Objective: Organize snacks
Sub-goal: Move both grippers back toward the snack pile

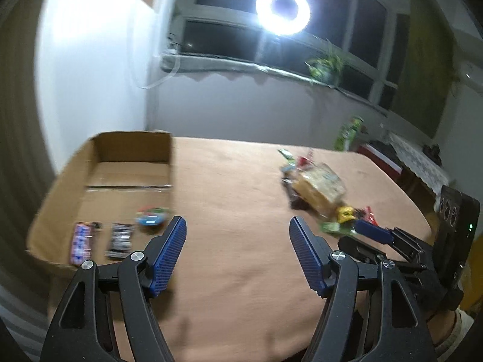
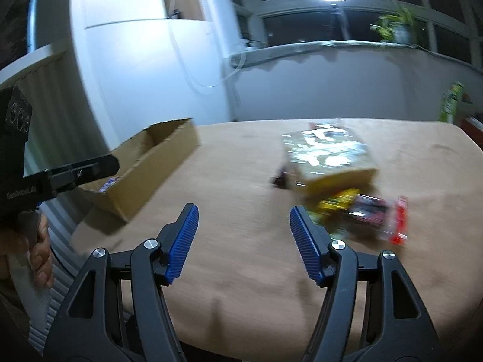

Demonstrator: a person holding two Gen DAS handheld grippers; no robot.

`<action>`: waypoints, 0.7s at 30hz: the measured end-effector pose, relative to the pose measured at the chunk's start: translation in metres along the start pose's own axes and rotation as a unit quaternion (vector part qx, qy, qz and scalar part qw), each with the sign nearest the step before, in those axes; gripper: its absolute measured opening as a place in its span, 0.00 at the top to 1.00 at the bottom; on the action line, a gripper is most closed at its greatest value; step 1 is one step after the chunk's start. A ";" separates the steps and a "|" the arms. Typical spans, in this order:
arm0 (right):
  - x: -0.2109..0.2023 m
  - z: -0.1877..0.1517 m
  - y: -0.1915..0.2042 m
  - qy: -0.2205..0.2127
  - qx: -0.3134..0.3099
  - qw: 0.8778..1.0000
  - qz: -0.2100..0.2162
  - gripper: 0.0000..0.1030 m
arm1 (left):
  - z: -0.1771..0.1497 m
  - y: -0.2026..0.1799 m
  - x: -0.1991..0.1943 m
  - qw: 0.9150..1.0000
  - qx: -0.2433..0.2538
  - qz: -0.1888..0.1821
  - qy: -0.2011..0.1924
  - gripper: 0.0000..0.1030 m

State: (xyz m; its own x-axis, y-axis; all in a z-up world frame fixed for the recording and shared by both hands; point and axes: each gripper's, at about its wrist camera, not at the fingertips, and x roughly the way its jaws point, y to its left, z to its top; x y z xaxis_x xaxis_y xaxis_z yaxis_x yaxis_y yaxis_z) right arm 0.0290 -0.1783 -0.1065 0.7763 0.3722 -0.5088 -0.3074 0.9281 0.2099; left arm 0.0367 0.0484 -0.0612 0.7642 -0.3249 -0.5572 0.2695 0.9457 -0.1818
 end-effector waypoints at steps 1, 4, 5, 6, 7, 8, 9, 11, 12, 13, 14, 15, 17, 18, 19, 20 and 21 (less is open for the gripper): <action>-0.003 -0.001 -0.008 -0.001 0.007 1.000 -0.007 0.36 | -0.001 -0.006 0.003 1.000 0.005 -0.005 0.004 0.31; -0.011 -0.005 -0.029 -0.005 0.021 0.999 -0.023 0.36 | -0.001 -0.028 0.016 0.999 0.023 -0.022 0.018 0.31; -0.014 -0.005 -0.034 -0.006 0.025 0.999 -0.027 0.36 | -0.001 -0.036 0.021 0.999 0.031 -0.029 0.023 0.31; -0.016 -0.006 -0.040 -0.008 0.029 0.999 -0.032 0.36 | -0.002 -0.041 0.024 0.998 0.036 -0.033 0.026 0.31; -0.018 -0.007 -0.045 -0.009 0.032 0.999 -0.036 0.36 | -0.002 -0.049 0.029 0.998 0.043 -0.038 0.031 0.31; -0.020 -0.007 -0.051 -0.010 0.036 0.998 -0.040 0.36 | -0.002 -0.052 0.031 0.997 0.047 -0.041 0.033 0.31; -0.022 -0.008 -0.055 -0.010 0.039 0.998 -0.043 0.36 | -0.003 -0.058 0.035 0.997 0.051 -0.045 0.038 0.31; -0.024 -0.010 -0.064 -0.011 0.046 0.998 -0.051 0.36 | -0.004 -0.068 0.041 0.996 0.060 -0.052 0.045 0.31; -0.026 -0.011 -0.070 -0.011 0.051 0.997 -0.054 0.36 | -0.005 -0.072 0.044 0.995 0.064 -0.055 0.049 0.31; -0.026 -0.012 -0.074 -0.011 0.054 0.997 -0.058 0.36 | -0.006 -0.076 0.047 0.995 0.067 -0.058 0.052 0.31; -0.027 -0.013 -0.077 -0.011 0.057 0.996 -0.061 0.36 | -0.006 -0.080 0.051 0.994 0.070 -0.062 0.056 0.31; -0.028 -0.015 -0.080 -0.011 0.059 0.996 -0.065 0.36 | -0.007 -0.084 0.054 0.993 0.073 -0.065 0.059 0.31; -0.030 -0.017 -0.086 -0.010 0.064 0.995 -0.070 0.36 | -0.007 -0.090 0.062 0.992 0.078 -0.070 0.065 0.31; -0.031 -0.019 -0.089 -0.009 0.067 0.995 -0.073 0.36 | -0.008 -0.094 0.066 0.992 0.081 -0.073 0.069 0.31; -0.031 -0.020 -0.091 -0.008 0.069 0.995 -0.075 0.36 | -0.008 -0.097 0.069 0.991 0.082 -0.076 0.072 0.31; -0.031 -0.021 -0.093 -0.007 0.071 0.995 -0.077 0.36 | -0.010 -0.100 0.073 0.990 0.085 -0.078 0.075 0.31; -0.031 -0.023 -0.096 -0.005 0.072 0.994 -0.078 0.36 | -0.011 -0.103 0.077 0.990 0.087 -0.079 0.079 0.31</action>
State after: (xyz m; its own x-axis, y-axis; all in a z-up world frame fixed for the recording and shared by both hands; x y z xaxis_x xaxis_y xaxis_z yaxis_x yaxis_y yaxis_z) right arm 0.0219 -0.2784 -0.1297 0.8137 0.2230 -0.5368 -0.1012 0.9637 0.2469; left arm 0.0612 -0.0738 -0.0939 0.6067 -0.4506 -0.6548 0.4866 0.8620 -0.1423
